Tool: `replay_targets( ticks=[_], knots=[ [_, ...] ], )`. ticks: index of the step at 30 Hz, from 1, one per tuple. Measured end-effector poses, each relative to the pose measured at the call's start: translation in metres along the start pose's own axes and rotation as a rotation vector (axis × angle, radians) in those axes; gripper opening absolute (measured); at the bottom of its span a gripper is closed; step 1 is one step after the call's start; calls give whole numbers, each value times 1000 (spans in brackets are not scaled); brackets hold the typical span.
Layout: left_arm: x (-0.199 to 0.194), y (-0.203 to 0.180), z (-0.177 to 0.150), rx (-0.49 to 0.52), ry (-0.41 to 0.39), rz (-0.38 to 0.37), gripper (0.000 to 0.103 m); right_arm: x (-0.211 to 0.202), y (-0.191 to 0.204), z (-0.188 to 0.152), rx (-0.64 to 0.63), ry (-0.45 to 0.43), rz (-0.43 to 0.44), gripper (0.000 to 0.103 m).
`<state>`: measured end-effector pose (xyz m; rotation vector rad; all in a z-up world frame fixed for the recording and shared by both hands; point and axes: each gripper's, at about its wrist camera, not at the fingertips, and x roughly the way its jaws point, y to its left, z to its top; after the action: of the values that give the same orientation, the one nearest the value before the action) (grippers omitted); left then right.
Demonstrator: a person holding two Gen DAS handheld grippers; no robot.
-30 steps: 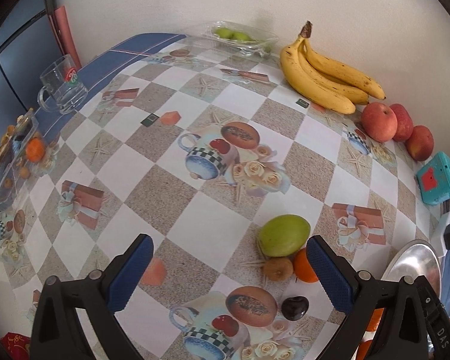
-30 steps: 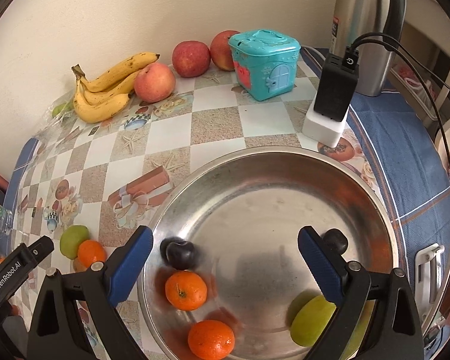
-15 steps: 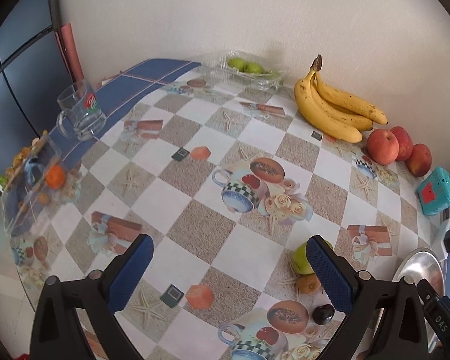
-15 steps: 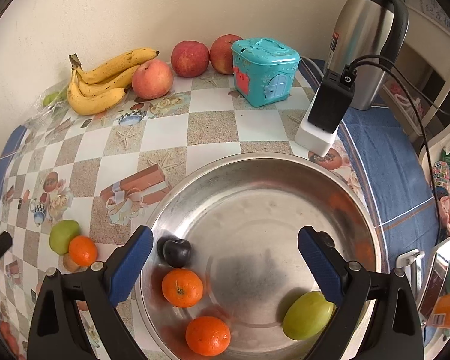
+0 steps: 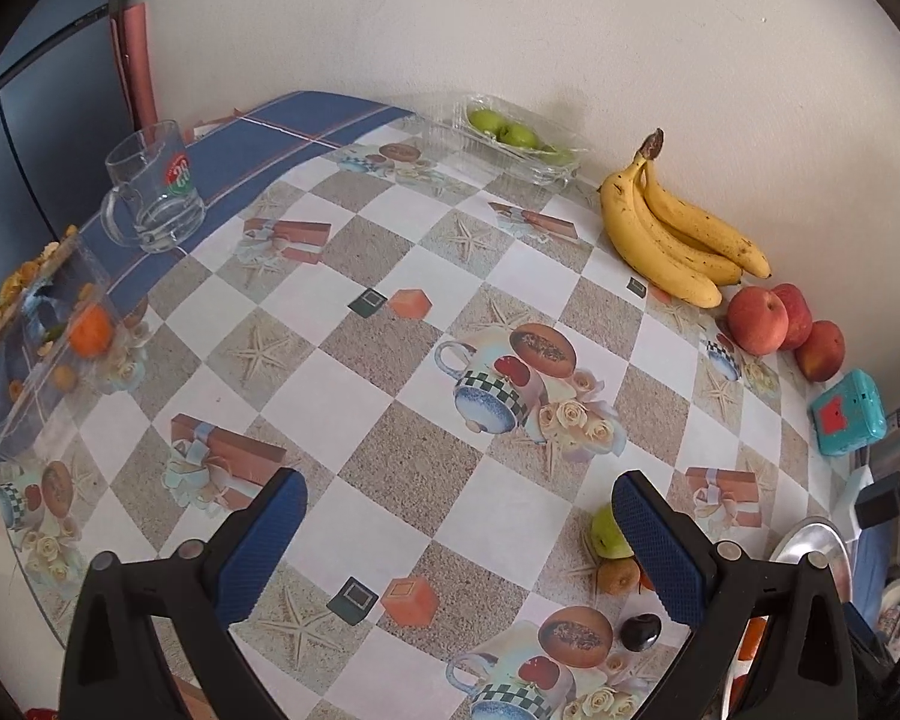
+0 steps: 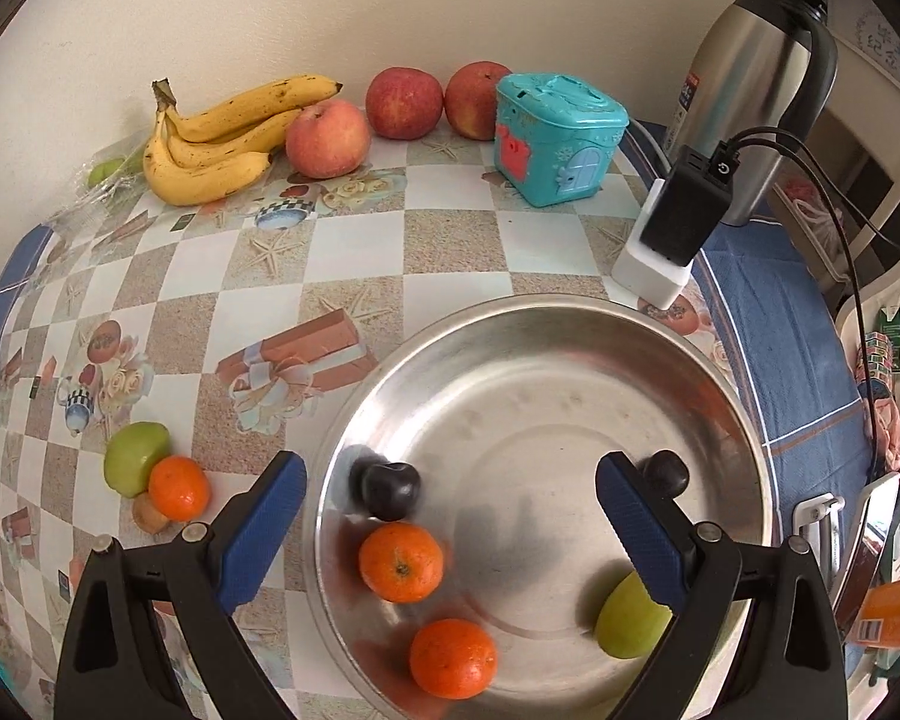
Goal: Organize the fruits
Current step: 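Move both open tools back to the remaining loose fruit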
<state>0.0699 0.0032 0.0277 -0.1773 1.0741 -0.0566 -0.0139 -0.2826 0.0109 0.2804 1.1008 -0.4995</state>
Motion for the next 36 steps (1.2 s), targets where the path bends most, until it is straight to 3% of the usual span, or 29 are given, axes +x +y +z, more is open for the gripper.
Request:
replay_targets(
  ticks=[9,19,26,30,36],
  knots=[
    [15,-14,2,67,85,-113,103,-1,17,-4,10,2,91,97],
    [20,-10,1,77,117,-124,103,-26,44,-10,6,-50,126,97],
    [20,6,6,45,117,-126,103,-26,59,-26,-2,-22,164,97],
    [21,7,8,87,113,-122,103,-24,63,-33,-3,-5,174,97],
    [35,8,4,88,165,-119,103,-26,69,-36,4,-11,199,97]
  ],
)
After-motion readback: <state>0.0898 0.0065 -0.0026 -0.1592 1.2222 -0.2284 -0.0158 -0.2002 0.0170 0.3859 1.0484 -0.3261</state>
